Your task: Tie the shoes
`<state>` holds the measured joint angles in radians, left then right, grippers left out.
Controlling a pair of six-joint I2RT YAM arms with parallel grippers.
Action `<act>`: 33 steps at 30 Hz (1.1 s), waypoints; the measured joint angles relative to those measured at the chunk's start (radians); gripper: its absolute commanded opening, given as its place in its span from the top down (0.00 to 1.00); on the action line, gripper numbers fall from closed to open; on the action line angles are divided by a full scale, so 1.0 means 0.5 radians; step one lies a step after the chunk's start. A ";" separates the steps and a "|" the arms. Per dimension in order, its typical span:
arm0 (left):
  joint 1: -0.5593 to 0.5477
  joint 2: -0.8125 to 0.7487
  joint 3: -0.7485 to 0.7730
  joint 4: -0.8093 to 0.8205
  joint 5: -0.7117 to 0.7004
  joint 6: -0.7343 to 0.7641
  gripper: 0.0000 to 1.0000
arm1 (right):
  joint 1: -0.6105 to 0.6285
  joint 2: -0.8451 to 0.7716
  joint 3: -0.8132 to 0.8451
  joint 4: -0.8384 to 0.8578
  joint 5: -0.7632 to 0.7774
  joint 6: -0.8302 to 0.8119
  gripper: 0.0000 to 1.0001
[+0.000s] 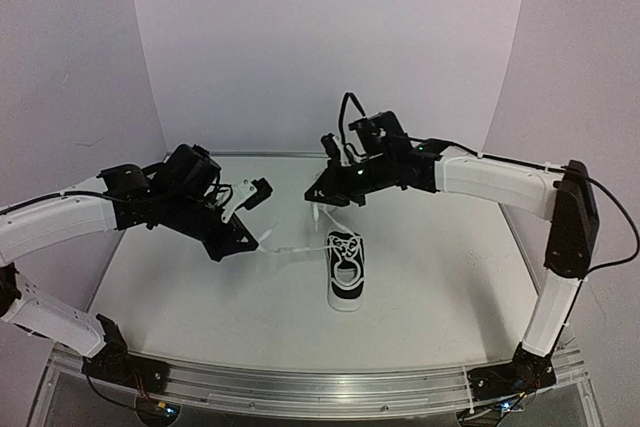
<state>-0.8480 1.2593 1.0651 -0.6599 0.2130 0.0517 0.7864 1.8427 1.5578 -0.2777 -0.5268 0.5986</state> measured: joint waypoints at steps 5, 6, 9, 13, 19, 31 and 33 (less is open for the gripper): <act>-0.147 -0.144 -0.172 -0.015 0.034 -0.170 1.00 | 0.119 0.365 0.263 0.040 -0.002 -0.013 1.00; -0.158 -0.185 -0.207 -0.016 0.032 -0.208 1.00 | 0.145 0.434 0.309 0.044 0.001 -0.014 0.98; -0.180 -0.305 -0.276 -0.054 0.019 -0.298 1.00 | 0.217 0.623 0.432 0.055 0.003 -0.005 0.81; -0.192 -0.361 -0.277 -0.078 -0.003 -0.345 1.00 | 0.284 0.770 0.473 0.042 -0.027 -0.004 0.58; -0.192 -0.327 -0.277 -0.075 -0.012 -0.360 1.00 | 0.295 0.749 0.473 -0.025 -0.079 -0.037 0.47; -0.192 -0.142 -0.277 0.017 0.009 -0.254 1.00 | 0.097 0.297 0.295 -0.119 -0.291 -0.051 0.18; -0.192 -0.142 -0.276 0.033 0.009 -0.249 1.00 | 0.080 0.301 0.301 -0.124 -0.344 -0.052 0.15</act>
<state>-0.9440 1.1881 0.9271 -0.6437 0.2173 -0.0728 0.8265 1.9934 1.7083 -0.3397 -0.6990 0.5727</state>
